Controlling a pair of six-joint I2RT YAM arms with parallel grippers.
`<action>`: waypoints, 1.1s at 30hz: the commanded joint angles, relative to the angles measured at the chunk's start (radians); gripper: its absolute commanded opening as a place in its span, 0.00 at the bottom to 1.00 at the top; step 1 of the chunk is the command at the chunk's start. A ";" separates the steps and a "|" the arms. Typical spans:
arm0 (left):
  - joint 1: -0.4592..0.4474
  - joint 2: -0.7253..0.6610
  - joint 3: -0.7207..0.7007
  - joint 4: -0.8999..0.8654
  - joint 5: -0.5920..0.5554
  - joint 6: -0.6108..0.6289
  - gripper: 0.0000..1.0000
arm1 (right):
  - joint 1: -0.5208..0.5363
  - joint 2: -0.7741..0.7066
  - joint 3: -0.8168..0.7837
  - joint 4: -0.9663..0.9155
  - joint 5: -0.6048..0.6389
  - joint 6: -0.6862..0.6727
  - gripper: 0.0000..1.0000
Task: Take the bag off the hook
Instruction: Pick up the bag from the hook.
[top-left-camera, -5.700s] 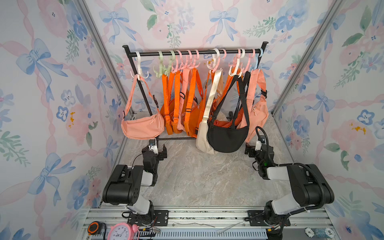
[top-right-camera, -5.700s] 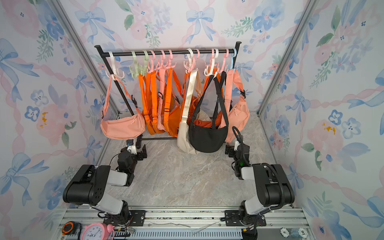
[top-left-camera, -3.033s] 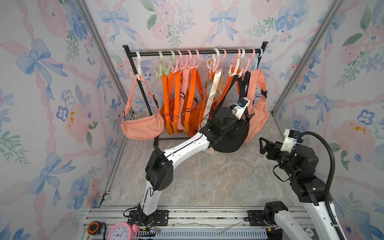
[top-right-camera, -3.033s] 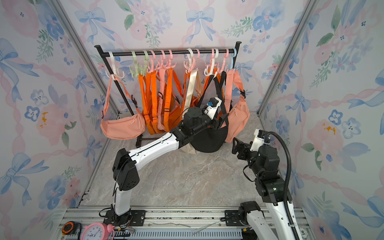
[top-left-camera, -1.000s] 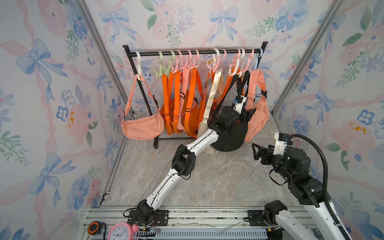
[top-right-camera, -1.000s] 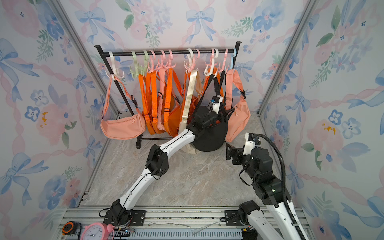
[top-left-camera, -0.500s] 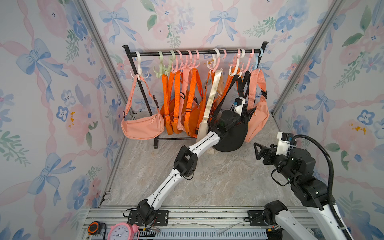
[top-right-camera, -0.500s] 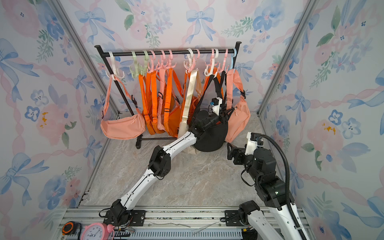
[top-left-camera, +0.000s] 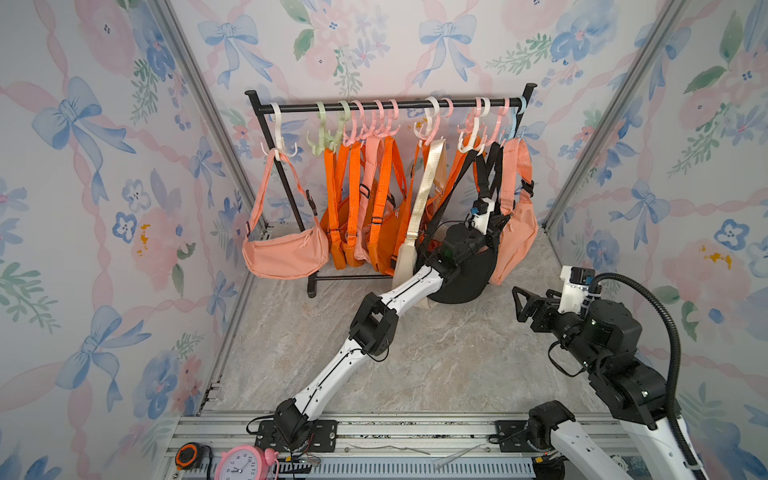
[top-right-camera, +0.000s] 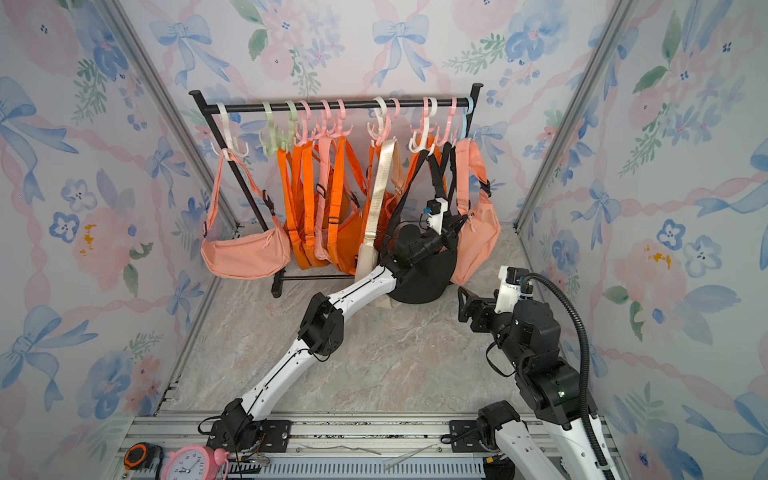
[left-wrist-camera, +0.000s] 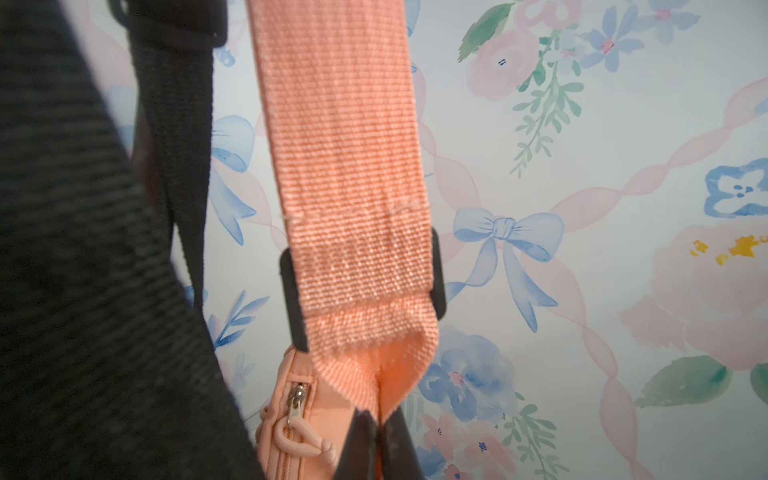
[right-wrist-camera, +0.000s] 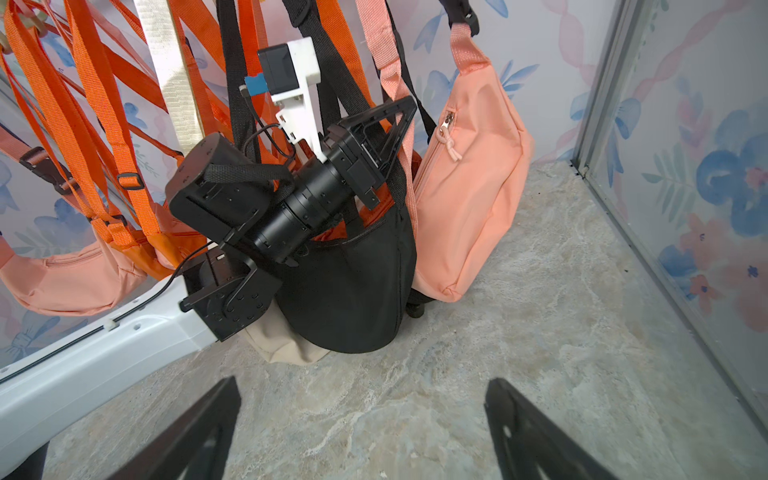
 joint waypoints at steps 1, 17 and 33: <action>0.017 -0.082 -0.066 -0.006 0.028 -0.009 0.00 | -0.042 0.057 0.081 0.010 -0.036 -0.018 0.94; 0.061 -0.260 -0.185 -0.162 0.076 -0.020 0.00 | -0.382 0.487 0.362 0.351 -0.303 -0.066 0.86; 0.104 -0.319 -0.236 -0.207 0.186 -0.134 0.00 | -0.514 1.025 0.919 0.365 -0.754 -0.247 0.84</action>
